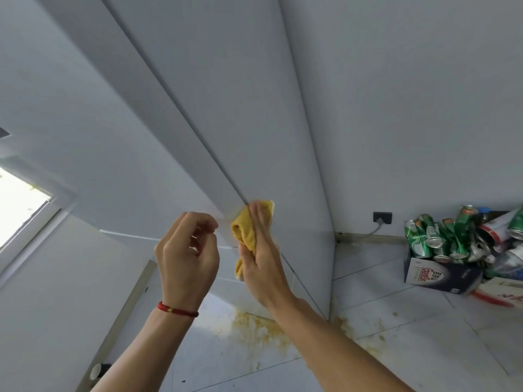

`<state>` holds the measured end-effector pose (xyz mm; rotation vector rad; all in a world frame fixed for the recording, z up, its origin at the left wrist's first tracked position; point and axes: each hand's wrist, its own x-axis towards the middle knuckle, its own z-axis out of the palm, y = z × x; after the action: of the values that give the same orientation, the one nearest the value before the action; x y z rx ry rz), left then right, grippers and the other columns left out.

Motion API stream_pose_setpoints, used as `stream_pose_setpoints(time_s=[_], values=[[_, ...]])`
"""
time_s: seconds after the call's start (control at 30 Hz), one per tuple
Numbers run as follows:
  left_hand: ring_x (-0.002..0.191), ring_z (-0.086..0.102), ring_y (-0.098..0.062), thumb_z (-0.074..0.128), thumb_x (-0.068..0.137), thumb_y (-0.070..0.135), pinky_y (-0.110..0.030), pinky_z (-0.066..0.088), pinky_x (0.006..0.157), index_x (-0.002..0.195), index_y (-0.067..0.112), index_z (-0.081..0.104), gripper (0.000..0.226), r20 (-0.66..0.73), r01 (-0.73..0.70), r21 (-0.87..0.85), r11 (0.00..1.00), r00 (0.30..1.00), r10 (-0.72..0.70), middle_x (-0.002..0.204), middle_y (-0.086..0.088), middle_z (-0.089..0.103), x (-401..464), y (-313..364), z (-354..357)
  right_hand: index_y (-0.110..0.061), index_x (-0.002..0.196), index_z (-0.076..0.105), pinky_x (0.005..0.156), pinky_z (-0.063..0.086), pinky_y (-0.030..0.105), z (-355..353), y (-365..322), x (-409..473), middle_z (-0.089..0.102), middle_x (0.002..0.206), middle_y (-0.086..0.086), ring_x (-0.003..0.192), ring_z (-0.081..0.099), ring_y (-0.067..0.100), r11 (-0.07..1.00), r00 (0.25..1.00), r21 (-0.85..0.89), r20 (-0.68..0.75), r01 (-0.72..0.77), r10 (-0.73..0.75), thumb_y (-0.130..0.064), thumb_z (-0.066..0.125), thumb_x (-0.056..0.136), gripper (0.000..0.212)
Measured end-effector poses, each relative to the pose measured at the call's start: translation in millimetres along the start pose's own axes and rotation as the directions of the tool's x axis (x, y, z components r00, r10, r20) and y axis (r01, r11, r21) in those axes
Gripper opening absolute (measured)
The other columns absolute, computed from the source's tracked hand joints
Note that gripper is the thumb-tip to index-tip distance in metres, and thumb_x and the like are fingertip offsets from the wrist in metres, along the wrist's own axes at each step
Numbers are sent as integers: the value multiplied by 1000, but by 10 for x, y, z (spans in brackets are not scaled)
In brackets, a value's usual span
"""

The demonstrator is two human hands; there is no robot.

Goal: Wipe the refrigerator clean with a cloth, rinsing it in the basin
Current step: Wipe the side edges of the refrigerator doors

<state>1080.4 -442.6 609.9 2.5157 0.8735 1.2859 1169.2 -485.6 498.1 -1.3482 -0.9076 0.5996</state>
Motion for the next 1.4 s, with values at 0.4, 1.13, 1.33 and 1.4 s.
stream_pose_setpoints(time_s=[0.4,1.13,1.33,1.4], values=[[71,59,-14,53,72,-23,-29,45,58,79,10,64,36,-18,116,-1,993,993,-116,78,1,64,-87,60,22,-45,161,4,129,15,33,-96,103,-31,-8,169,-27,158,5,2,994,994,10,36,-107,106,-26,41,113,64],[77,60,-13,55,76,-25,-30,51,64,84,5,65,32,187,-108,-198,974,972,146,81,-2,63,-181,-449,203,-33,162,-11,130,-3,31,284,273,-123,-25,167,-23,157,-13,2,997,987,-66,-158,31,-41,-25,41,112,73],[74,58,-10,51,77,-17,-26,50,63,81,1,66,23,171,-257,-314,914,932,321,81,-3,63,-207,-684,213,-47,162,-9,114,45,56,406,818,-175,6,174,-11,144,45,38,991,966,-102,-254,-86,57,-41,43,109,74],[73,57,-8,51,76,-16,-26,48,62,80,1,65,23,208,-252,-319,914,922,327,81,-2,63,-307,-788,236,-51,161,-6,114,45,44,422,1152,-320,23,171,-7,145,46,28,955,937,-85,-240,-282,255,-46,41,109,71]])
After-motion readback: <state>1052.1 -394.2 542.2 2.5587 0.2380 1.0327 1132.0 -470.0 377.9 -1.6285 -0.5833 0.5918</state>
